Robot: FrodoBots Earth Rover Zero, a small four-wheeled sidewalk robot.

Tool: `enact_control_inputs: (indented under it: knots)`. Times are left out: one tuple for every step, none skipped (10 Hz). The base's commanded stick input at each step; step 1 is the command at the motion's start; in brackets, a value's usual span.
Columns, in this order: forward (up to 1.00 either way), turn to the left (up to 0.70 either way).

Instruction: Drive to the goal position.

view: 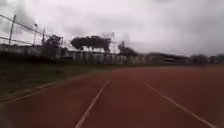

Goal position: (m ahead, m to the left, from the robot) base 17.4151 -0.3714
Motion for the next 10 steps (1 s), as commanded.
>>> enact_control_inputs:
  knots:
    - [0.5, 0.0]
    - [0.5, 0.0]
    - [0.5, 0.0]
    - [0.5, 0.0]
    - [0.5, 0.0]
    - [0.5, 0.0]
    - [0.5, 0.0]
    - [0.5, 0.0]
    - [0.5, 0.0]
    - [0.5, 0.0]
